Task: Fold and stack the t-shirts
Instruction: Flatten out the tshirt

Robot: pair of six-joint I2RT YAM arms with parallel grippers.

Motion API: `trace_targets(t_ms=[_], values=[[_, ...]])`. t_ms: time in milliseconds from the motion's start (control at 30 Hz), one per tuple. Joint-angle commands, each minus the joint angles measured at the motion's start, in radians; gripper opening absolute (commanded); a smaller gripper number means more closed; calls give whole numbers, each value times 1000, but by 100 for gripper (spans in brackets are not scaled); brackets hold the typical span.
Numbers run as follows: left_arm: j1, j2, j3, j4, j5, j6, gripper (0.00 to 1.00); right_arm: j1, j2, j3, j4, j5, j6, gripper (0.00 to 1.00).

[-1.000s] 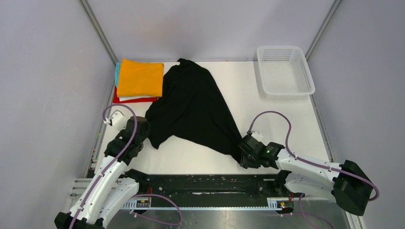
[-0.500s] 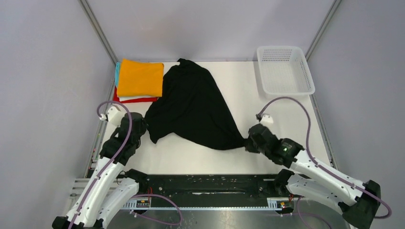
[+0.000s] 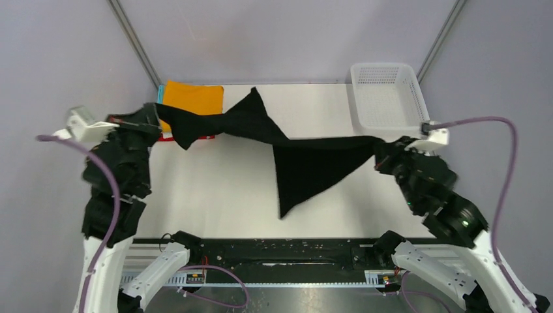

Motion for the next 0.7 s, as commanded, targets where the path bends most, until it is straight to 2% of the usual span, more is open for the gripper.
trace_targets(t_ms=[0, 167, 300, 467, 567, 667], values=[[6, 14, 234, 128, 55, 156, 0, -4, -62, 155, -1, 118, -133, 0], [6, 59, 484, 68, 181, 233, 0, -4, -121, 317, -61, 0, -197, 0], [6, 51, 589, 65, 278, 242, 0, -4, -193, 373, -43, -83, -192, 0], [6, 56, 712, 63, 389, 246, 0, -4, -179, 506, -112, -229, -205, 0], [6, 80, 770, 60, 430, 244, 0, -5, -165, 546, -126, -251, -213, 0], [11, 112, 823, 56, 440, 252, 0, -4, -161, 552, -110, -202, -232, 0]])
